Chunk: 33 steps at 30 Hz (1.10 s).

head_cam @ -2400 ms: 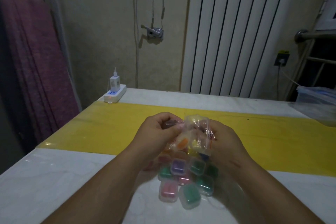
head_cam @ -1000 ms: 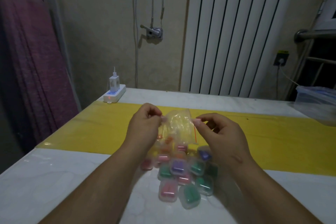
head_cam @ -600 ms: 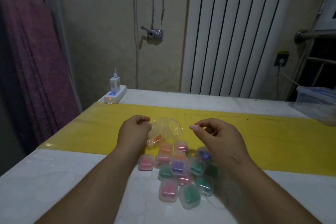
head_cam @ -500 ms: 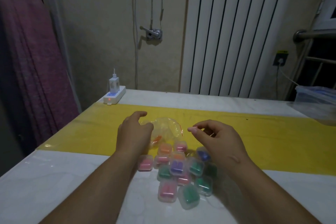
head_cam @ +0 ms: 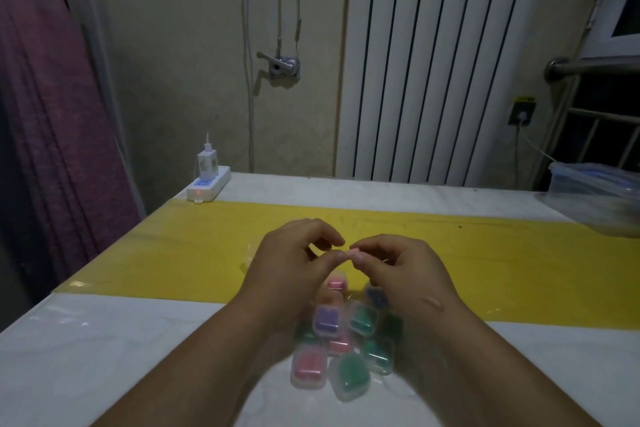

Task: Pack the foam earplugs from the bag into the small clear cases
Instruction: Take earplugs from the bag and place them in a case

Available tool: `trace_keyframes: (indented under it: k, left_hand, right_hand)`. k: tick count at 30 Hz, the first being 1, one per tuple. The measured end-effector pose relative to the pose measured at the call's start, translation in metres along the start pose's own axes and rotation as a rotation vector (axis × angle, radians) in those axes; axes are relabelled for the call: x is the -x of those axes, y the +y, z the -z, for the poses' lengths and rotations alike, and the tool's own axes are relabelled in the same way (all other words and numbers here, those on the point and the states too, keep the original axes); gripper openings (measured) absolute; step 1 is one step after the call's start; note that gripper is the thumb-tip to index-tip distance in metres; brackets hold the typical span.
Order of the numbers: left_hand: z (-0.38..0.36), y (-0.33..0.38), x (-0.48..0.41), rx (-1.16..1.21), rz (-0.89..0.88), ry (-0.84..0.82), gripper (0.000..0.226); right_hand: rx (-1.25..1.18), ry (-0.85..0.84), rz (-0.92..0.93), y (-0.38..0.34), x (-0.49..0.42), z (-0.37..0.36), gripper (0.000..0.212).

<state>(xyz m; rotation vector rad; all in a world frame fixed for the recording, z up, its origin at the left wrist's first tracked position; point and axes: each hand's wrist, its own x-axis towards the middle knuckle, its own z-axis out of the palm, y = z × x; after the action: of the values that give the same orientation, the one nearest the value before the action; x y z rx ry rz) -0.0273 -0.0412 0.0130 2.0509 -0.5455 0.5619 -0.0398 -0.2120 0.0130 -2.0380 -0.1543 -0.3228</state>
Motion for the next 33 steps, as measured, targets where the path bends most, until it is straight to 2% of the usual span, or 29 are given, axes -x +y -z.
trace_keyframes:
  k: [7,10,13,18,21,26,33]
  left_hand:
    - [-0.007,0.005,0.003,0.063,0.116,-0.087,0.020]
    - [-0.006,0.009,0.004,0.112,0.124,-0.136,0.013]
    - [-0.006,0.005,0.001,0.157,0.137,-0.076,0.015]
    - [-0.008,-0.006,-0.002,0.253,0.214,0.014,0.014]
    - [-0.007,-0.004,-0.003,0.334,0.229,-0.002,0.012]
    - [-0.006,-0.004,-0.003,0.303,0.243,-0.004,0.011]
    - [-0.005,0.002,-0.001,0.392,0.265,0.017,0.010]
  right_hand:
    - [-0.039,-0.030,-0.007,-0.002,0.001,-0.001,0.006]
    - [-0.088,0.019,-0.038,-0.004,0.001,-0.002,0.010]
    - [-0.098,0.095,-0.049,-0.006,0.001,0.002,0.015]
    - [-0.062,0.102,-0.007,-0.007,0.002,0.004,0.010]
    - [-0.077,0.106,0.004,-0.007,0.002,0.006,0.012]
    - [-0.175,0.113,-0.014,-0.008,0.003,0.005,0.008]
    - [-0.235,0.096,-0.002,-0.009,0.003,0.004,0.008]
